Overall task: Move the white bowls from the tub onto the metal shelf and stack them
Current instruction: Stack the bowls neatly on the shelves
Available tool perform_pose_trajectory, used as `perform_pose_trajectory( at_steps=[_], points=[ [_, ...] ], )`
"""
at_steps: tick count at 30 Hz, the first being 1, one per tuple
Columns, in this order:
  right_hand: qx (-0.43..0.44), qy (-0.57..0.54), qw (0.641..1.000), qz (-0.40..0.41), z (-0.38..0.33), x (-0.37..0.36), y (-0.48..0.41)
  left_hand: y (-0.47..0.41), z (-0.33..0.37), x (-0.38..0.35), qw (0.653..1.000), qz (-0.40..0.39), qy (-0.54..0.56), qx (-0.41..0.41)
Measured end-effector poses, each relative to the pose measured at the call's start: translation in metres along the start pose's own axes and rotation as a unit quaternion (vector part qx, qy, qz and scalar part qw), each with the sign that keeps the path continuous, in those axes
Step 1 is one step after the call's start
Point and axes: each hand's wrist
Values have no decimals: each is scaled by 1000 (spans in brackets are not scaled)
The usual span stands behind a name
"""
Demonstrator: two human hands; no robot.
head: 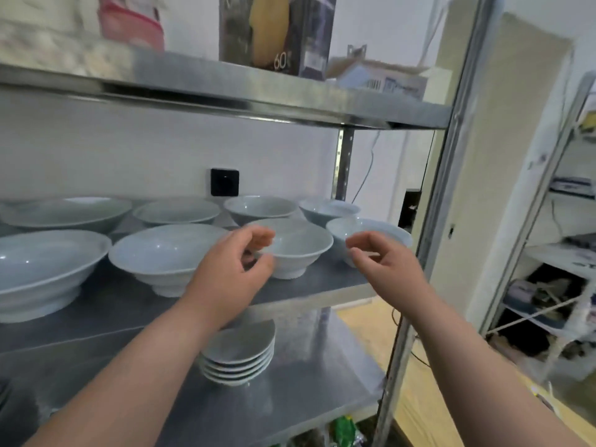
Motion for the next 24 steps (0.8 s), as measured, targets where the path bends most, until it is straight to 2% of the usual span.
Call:
perform_pose_trajectory(
  at_steps=[3, 6, 8, 9, 13, 15, 17, 20, 22, 24],
  points=[
    [11, 199, 978, -57, 25, 16, -44, -37, -2, -9, 983, -79, -164, -11],
    [-11, 350, 923, -162, 51, 22, -66, -61, -12, -21, 917, -212, -337, 35],
    [8, 389, 903, -179, 69, 23, -75, -69, -18, -30, 870, -258, -419, 38],
    [17, 391, 904, -172, 76, 22, -78, -71, -22, -34, 861, -258, -438, 26],
    [63, 431, 888, -144, 97, 20, -90, -75, -32, -45, 872, -219, -438, 12],
    [86, 451, 880, -122, 103, 21, -87, -76, -29, -50, 857, -201, -475, -9],
    [105, 440, 889, -74, 105, 27, -80, -72, -26, -52, 858, -171, -484, -25],
    [159, 371, 914, 43, 101, 40, -74, -74, -20, -46, 850, -96, -512, -81],
    [211, 339, 911, 106, 99, 47, -83, -85, -15, -40, 851, -38, -513, -108],
    [240, 324, 906, 126, 96, 51, -104, -106, -9, -32, 863, -17, -495, -101]
  ],
)
Point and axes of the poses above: each hand's wrist, its own y-axis away from the middle knuckle, its own x-axis out of the back of the hand, z = x × y, and after that the axes turned 4 degrees about -z, right-handed
